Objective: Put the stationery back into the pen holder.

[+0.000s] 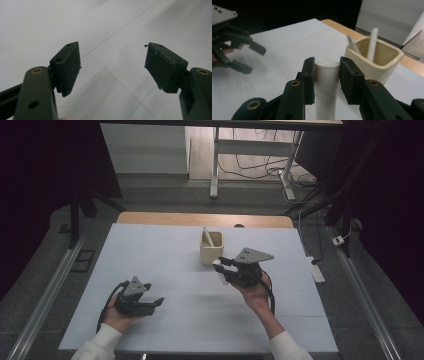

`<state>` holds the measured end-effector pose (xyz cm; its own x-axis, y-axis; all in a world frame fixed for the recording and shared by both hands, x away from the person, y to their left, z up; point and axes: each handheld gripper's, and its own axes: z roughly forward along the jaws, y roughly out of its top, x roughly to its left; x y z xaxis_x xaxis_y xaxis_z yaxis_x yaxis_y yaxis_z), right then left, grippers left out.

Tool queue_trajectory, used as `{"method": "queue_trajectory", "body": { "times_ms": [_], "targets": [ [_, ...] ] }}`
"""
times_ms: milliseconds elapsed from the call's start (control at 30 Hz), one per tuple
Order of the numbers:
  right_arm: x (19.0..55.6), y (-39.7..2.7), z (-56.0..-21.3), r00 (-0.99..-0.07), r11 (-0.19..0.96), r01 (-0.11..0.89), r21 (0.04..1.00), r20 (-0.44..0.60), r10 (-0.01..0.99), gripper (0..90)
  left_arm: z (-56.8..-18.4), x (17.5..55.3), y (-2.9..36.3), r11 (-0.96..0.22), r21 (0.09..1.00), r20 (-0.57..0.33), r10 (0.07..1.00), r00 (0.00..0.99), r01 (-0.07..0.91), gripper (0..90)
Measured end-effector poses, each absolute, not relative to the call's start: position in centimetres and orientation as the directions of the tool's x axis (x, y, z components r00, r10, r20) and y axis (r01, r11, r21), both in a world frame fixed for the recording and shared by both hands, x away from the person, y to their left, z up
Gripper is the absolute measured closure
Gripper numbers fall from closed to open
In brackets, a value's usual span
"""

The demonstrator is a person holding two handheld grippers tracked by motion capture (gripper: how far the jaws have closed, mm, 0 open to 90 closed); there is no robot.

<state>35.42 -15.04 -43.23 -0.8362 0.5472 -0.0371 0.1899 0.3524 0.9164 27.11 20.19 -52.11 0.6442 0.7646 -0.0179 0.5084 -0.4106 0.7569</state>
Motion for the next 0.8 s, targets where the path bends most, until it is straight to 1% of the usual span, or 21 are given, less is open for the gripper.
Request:
{"method": "queue_trajectory", "body": {
  "times_ms": [400,633,800],
  "targets": [
    [39.1,-15.6,-39.6,-0.786,0.241,0.195,0.951,0.004,0.618,65.8,-52.2,27.1,20.2,-0.409,0.757,-0.022,0.764,0.645,0.510,28.0],
    [41.4,-14.9,-38.3,-0.763,0.219,0.191,0.957,0.004,0.646,65.8,-52.2,27.1,20.1,-0.413,0.756,-0.023,0.759,0.651,0.507,28.0],
    [42.8,-14.1,-38.2,-0.758,0.216,0.191,0.958,0.004,0.652,65.8,-52.2,27.2,20.1,-0.413,0.756,-0.025,0.758,0.652,0.508,28.0]
  ]
}}
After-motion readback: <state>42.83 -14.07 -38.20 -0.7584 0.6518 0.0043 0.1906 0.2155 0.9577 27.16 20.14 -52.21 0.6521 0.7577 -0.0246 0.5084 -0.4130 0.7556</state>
